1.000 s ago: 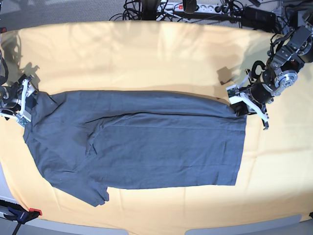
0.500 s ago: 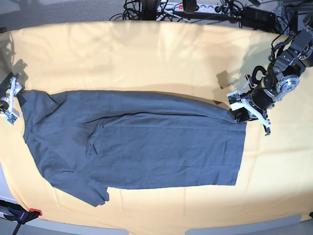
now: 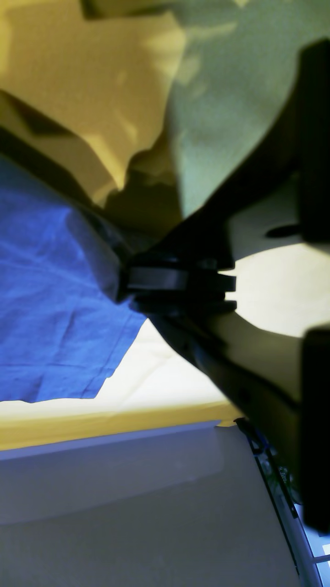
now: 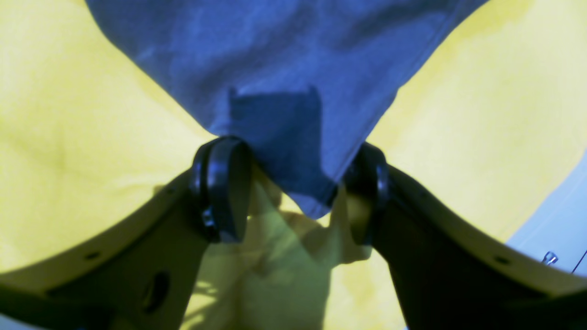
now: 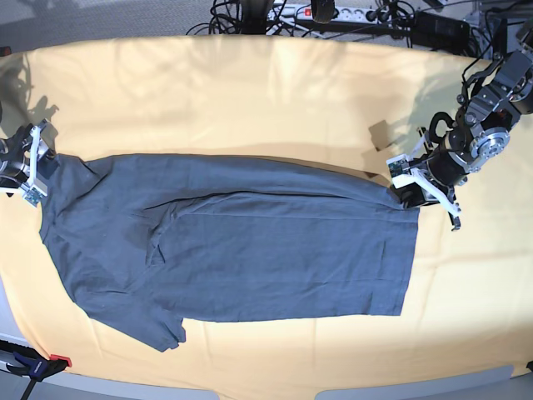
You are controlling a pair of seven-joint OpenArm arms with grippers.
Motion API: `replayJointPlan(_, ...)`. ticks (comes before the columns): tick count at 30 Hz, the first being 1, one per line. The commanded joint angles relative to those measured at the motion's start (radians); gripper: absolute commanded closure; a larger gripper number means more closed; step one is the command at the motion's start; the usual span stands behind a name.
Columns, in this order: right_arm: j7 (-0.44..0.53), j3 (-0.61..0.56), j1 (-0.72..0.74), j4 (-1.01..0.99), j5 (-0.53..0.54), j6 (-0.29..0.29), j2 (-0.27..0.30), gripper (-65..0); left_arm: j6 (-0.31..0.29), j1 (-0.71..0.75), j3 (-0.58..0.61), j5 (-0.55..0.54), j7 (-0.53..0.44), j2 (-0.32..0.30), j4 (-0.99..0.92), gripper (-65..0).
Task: Fold the T-shirt properly
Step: 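Grasp the folded edge corners with both grippers, then drag the shirt with both grippers toward the robot base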
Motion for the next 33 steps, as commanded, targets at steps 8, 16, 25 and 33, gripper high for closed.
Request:
replayJointPlan(8,0.007,0.012,0.014,0.01,-0.042,-0.018,0.023,-4.1,0.02,-0.017,-0.01,0.006,-0.003,-0.022,0.011,0.0)
replayJointPlan(16,0.006,0.012,0.014,0.01,-0.087,-0.079,0.029,0.0,0.02,-0.026,-0.01,0.01,-0.003,-0.074,0.011,0.0)
replayJointPlan(25,-0.065,0.012,0.014,0.034,0.086,-0.033,0.103,0.0,-0.041,-0.027,-0.01,-0.083,-0.003,-0.167,0.063,0.0)
replayJointPlan(33,-0.249,0.012,0.013,0.117,0.24,-0.009,0.121,0.0,-0.15,-0.025,-0.01,-0.171,0.005,-0.232,0.165,0.0)
